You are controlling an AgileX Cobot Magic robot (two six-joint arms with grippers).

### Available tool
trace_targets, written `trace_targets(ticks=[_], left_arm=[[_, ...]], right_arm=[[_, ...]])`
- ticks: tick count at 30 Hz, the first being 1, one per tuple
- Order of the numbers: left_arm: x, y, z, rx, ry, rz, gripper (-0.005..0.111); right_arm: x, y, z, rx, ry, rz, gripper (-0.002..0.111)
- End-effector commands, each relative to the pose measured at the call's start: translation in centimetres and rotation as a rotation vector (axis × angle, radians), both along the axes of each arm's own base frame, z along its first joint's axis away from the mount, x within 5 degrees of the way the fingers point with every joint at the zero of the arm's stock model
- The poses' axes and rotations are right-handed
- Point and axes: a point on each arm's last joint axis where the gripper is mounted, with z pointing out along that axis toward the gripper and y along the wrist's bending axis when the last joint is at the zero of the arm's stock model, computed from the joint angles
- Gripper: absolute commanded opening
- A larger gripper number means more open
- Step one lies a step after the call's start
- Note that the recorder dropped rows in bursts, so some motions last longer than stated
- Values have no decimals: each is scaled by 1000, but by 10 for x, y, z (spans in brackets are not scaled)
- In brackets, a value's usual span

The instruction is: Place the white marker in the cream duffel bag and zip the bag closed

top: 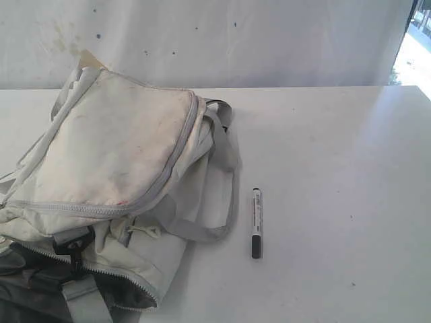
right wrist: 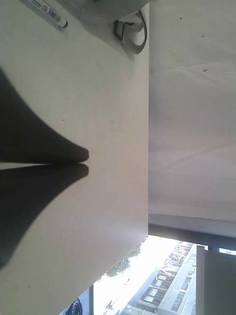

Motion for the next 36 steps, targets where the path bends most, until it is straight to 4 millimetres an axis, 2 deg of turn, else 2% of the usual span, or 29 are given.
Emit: trace_targets(ticks=[1, 12, 22, 27, 31, 36], left_arm=[[0, 0, -2, -8, 3, 0, 0], [0, 0, -2, -8, 3, 0, 0], [0, 0, -1, -16, -7, 0, 0], [0, 0, 3, -95, -53, 5, 0], [-4, 0, 29, -167, -119, 6, 0], [-13, 0, 63, -169, -182, 3, 0]], right_arm=[[0, 0, -2, 2, 1, 1, 0], [0, 0, -1, 9, -6, 1, 0], [0, 1, 10, 15, -131, 7, 0], [-4, 1, 32, 24, -195, 8, 0], [-11, 0, 58, 69, -252, 10, 0], [-21, 0, 83, 91, -244, 6, 0]])
